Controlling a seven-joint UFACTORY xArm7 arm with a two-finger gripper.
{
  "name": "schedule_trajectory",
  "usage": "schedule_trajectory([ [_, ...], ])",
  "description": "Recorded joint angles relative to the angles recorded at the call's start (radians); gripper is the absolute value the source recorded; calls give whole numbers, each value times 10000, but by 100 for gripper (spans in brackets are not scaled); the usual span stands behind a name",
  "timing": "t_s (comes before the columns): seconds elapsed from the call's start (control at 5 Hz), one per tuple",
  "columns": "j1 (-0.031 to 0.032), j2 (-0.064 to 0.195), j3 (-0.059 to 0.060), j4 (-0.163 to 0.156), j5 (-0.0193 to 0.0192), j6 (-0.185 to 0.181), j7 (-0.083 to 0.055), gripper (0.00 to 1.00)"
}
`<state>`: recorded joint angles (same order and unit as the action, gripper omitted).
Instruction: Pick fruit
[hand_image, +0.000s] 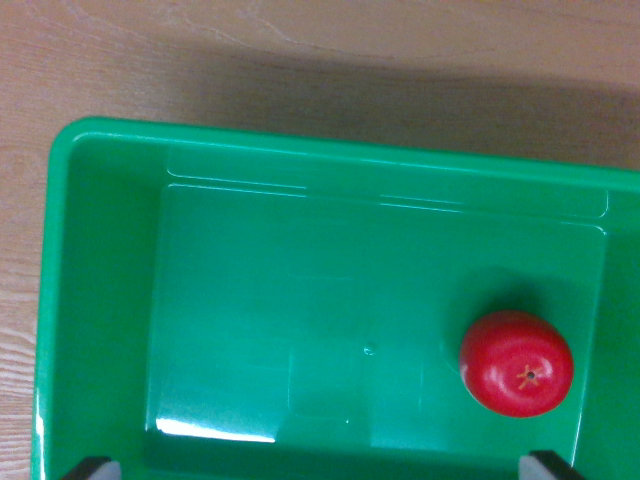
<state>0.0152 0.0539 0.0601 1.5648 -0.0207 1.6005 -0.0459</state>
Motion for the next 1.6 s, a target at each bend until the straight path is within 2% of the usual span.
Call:
schedule_trajectory([
  [0.8,-42,89,-36,-125,-16,-170,-52,0],
  [1.0,-91,190,-77,-266,-34,-362,-111,0],
  [1.2,-91,190,-77,-266,-34,-362,-111,0],
  [1.4,-158,331,-135,-462,-60,-629,-193,0],
  [1.6,-158,331,-135,-462,-60,-629,-193,0],
])
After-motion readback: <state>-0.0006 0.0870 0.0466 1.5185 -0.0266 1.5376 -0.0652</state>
